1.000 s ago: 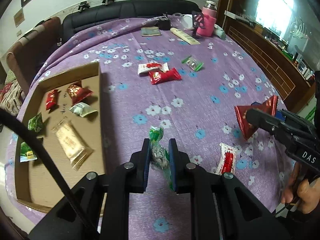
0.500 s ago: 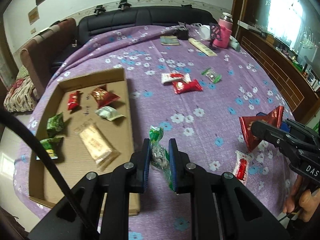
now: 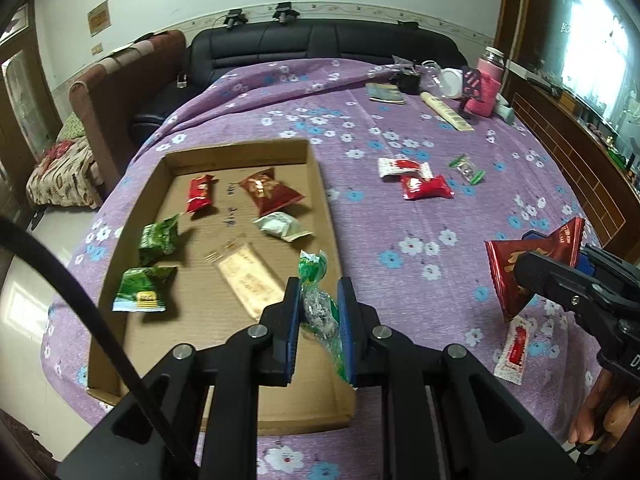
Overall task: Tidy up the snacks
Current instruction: 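Carry the clear candy with the left tool while the right tool carries the red foil packet toward the tray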
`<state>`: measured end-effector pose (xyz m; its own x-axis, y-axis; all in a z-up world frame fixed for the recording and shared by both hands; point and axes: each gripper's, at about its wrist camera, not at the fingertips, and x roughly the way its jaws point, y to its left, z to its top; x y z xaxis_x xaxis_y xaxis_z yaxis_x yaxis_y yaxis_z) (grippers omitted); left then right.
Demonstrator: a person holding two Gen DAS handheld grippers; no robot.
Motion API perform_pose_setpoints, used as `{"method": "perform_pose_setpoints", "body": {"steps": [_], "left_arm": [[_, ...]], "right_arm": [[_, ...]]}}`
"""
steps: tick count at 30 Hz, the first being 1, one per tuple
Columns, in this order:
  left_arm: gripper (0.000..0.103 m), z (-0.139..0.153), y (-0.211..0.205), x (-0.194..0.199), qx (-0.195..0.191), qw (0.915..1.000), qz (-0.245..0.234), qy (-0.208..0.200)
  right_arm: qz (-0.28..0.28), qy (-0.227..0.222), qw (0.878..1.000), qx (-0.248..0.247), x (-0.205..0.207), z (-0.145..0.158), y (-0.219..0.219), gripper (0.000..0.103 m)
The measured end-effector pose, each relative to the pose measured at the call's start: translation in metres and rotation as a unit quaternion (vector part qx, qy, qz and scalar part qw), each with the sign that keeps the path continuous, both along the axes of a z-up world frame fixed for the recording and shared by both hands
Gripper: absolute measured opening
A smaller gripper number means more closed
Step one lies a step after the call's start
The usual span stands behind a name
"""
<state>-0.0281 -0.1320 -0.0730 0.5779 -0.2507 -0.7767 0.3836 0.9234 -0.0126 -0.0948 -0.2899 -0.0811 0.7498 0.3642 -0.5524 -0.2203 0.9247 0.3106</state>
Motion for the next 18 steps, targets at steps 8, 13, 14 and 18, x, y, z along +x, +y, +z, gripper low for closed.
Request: {"method": "perform_pose_setpoints", "body": {"steps": [8, 13, 14, 18], "left_arm": [[0.02, -0.003, 0.023, 0.006, 0.005, 0.9997, 0.026, -0.003], [0.02, -0.009, 0.042, 0.012, 0.003, 0.999, 0.044, 0.004], [0.02, -0.01, 0.044, 0.013, 0.003, 0.9989, 0.048, 0.004], [0.02, -0.014, 0.06, 0.018, 0.001, 0.9981, 0.062, 0.009]], "right_arm": [[0.037, 0.0, 0.999, -0.003, 0.014, 0.003, 0.032, 0.035], [0.058, 0.003, 0.998, -0.006, 0.024, 0.002, 0.052, 0.035], [0.062, 0.005, 0.998, -0.006, 0.026, 0.002, 0.055, 0.035], [0.077, 0.006, 0.997, -0.007, 0.032, 0.0, 0.069, 0.035]]}}
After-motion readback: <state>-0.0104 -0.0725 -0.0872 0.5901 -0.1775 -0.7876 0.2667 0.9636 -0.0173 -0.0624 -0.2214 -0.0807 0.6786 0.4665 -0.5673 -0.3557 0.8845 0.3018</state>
